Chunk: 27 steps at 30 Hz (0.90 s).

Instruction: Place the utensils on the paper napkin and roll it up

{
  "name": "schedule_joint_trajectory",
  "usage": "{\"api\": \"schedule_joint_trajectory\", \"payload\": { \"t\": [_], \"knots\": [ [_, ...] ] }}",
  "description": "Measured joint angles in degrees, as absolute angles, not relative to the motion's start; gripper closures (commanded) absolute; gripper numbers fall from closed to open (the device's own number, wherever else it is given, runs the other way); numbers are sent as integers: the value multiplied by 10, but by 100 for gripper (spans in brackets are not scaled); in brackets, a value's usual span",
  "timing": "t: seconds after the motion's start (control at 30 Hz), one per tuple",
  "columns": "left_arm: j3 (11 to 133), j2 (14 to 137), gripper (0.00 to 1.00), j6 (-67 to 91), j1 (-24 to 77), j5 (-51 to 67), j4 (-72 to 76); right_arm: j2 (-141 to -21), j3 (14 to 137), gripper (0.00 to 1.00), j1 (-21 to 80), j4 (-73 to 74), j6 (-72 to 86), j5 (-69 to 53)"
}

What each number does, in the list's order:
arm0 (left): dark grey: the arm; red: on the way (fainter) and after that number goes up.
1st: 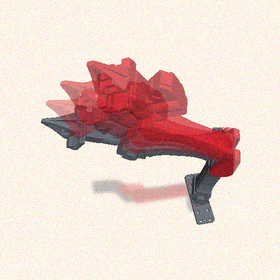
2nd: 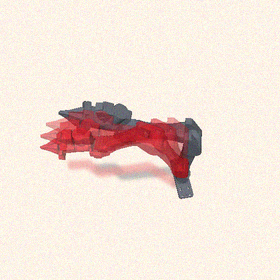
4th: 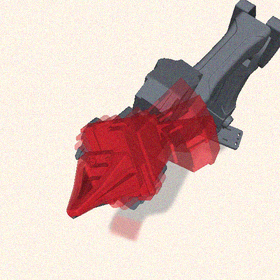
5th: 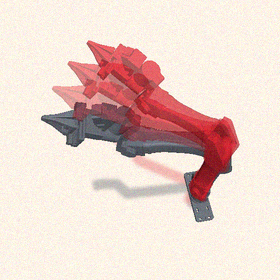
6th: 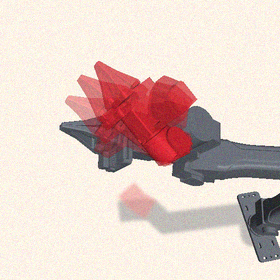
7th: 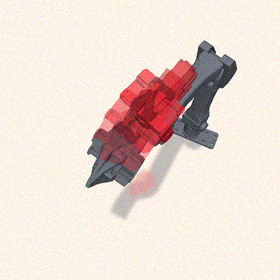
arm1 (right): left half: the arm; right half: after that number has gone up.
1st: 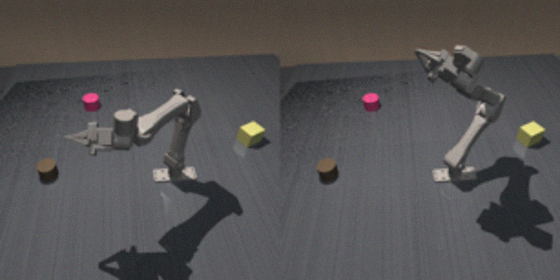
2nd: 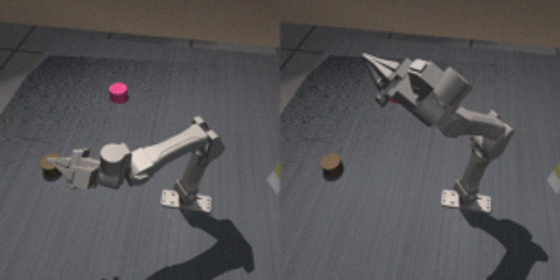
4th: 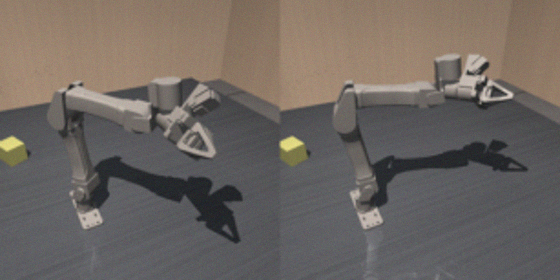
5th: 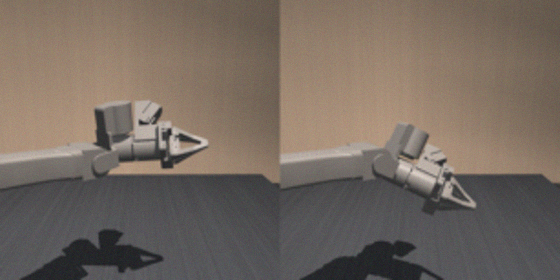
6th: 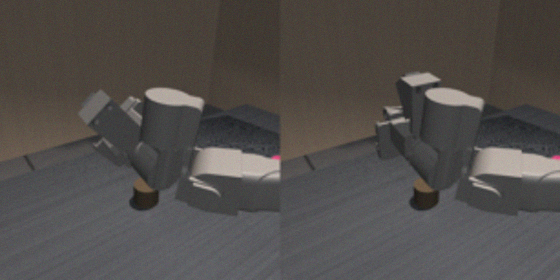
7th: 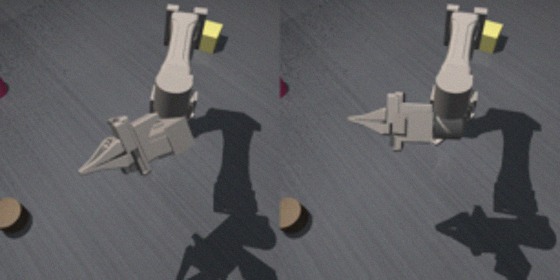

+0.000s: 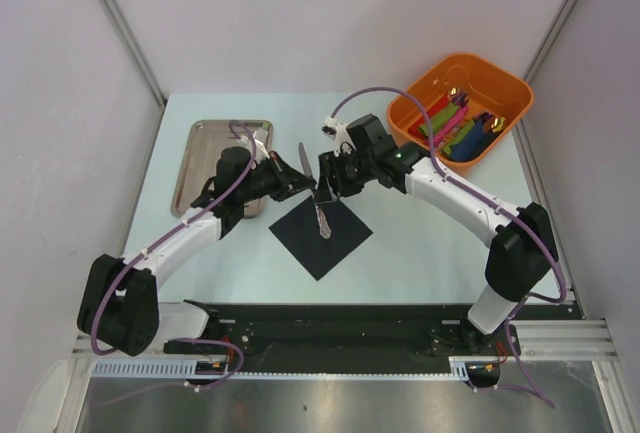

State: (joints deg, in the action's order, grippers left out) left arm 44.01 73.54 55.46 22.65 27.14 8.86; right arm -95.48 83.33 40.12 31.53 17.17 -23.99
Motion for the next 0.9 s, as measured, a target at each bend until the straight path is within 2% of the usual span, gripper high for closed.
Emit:
{"api": "schedule_joint_trajectory", "payload": {
  "t": [0.2, 0.37, 0.57, 0.6, 0.67, 0.73, 0.77, 0.8, 0.87, 0.9],
  "knots": [
    [440, 740, 100, 554, 228, 271, 89, -964, 833, 56, 410, 315, 179, -236],
    [440, 740, 100, 555, 230, 271, 91, -966, 833, 64, 412, 314, 185, -233],
    [440, 743, 100, 555, 230, 271, 97, -966, 833, 82, 413, 310, 195, -234],
    [440, 744, 100, 555, 230, 271, 97, -966, 833, 90, 414, 310, 196, -233],
    [440, 744, 100, 555, 230, 271, 97, -966, 833, 100, 414, 310, 197, -233],
    [440, 744, 100, 555, 231, 267, 101, -966, 833, 100, 412, 310, 204, -235],
    [440, 744, 96, 555, 231, 267, 102, -966, 833, 100, 411, 310, 205, -235],
    [440, 744, 82, 555, 231, 267, 102, -966, 833, 100, 411, 310, 206, -236],
    [440, 744, 67, 555, 231, 266, 102, -966, 833, 100, 411, 310, 210, -236],
    [440, 744, 51, 555, 231, 266, 102, -966, 833, 100, 410, 310, 212, -234]
  ]
}}
